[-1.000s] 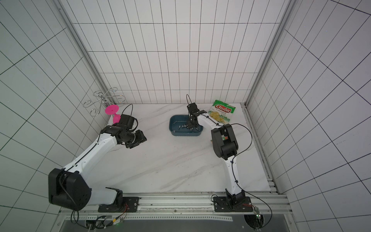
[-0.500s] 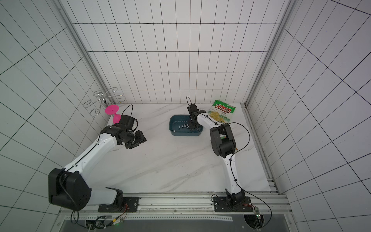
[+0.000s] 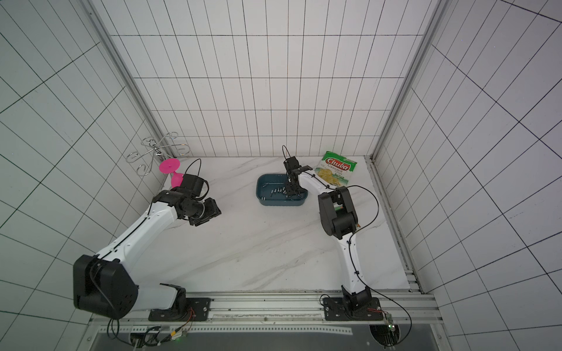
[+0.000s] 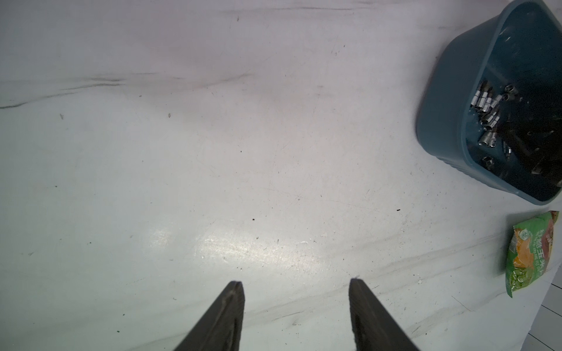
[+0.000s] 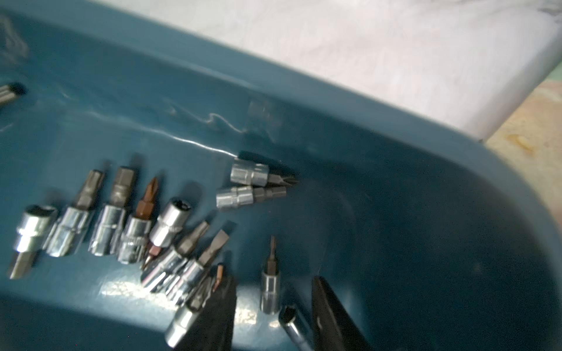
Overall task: Put the bit on the desktop into the storage box
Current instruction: Place the screwdriver bit in the storage box, then reset both arms
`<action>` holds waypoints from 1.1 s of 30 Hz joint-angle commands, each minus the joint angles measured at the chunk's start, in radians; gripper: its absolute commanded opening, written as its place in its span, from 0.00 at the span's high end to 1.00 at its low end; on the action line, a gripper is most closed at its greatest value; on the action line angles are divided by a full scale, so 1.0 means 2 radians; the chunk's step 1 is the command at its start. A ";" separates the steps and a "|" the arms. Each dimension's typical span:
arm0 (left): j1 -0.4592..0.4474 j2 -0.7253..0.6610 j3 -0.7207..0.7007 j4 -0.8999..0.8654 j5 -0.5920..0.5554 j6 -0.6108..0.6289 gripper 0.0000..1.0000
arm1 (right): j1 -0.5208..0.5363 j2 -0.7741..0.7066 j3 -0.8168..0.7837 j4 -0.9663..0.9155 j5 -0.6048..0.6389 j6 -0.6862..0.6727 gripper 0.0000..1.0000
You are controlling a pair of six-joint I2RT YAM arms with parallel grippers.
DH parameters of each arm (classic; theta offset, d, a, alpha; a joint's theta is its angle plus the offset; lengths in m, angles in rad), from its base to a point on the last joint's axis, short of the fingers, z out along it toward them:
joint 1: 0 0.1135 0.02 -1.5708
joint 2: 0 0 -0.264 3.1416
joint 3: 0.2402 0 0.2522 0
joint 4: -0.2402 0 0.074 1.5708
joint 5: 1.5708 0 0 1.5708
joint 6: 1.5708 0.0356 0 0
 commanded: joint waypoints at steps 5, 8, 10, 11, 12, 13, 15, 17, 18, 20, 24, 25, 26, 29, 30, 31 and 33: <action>0.012 -0.007 0.031 -0.006 -0.053 0.016 0.29 | 0.002 -0.151 -0.060 -0.013 0.010 0.025 0.29; 0.022 0.002 0.048 -0.002 -0.060 0.021 0.20 | 0.001 -0.218 -0.100 -0.014 0.015 0.034 0.23; 0.027 0.008 0.058 0.002 -0.061 0.024 0.16 | -0.002 -0.261 -0.127 -0.017 0.020 0.036 0.18; 0.030 0.010 0.060 0.006 -0.061 0.024 0.12 | -0.004 -0.280 -0.138 -0.020 0.023 0.036 0.16; 0.033 0.012 0.062 0.012 -0.059 0.025 0.04 | -0.007 -0.301 -0.152 -0.021 0.031 0.037 0.10; 0.036 0.016 0.064 0.017 -0.060 0.025 0.02 | -0.011 -0.321 -0.166 -0.021 0.035 0.039 0.06; 0.047 0.024 0.063 0.028 -0.056 0.026 0.02 | -0.021 -0.354 -0.191 -0.025 0.044 0.039 0.00; 0.060 0.033 0.062 0.042 -0.054 0.028 0.02 | -0.034 -0.382 -0.215 -0.027 0.056 0.041 0.01; 0.067 0.037 0.057 0.054 -0.056 0.029 0.02 | -0.043 -0.396 -0.228 -0.027 0.060 0.042 0.01; 0.079 0.039 0.040 0.091 -0.063 0.028 0.02 | -0.059 -0.419 -0.252 -0.024 0.072 0.046 0.01; 0.089 0.036 -0.009 0.181 -0.106 0.034 0.02 | -0.089 -0.454 -0.305 0.004 0.111 0.056 0.01; 0.089 0.033 -0.021 0.209 -0.117 0.049 0.02 | -0.101 -0.461 -0.320 0.017 0.111 0.059 0.01; 0.089 0.029 -0.035 0.234 -0.129 0.059 0.02 | -0.111 -0.467 -0.332 0.030 0.111 0.062 0.01; 0.089 0.011 -0.081 0.326 -0.180 0.108 0.02 | -0.147 -0.477 -0.373 0.080 0.110 0.068 0.01; 0.088 0.002 -0.103 0.364 -0.198 0.128 0.02 | -0.160 -0.479 -0.386 0.100 0.109 0.071 0.01; 0.088 -0.007 -0.126 0.407 -0.217 0.147 0.02 | -0.171 -0.480 -0.401 0.122 0.106 0.071 0.01; 0.088 -0.019 -0.169 0.474 -0.250 0.174 0.02 | -0.187 -0.482 -0.431 0.171 0.098 0.065 0.01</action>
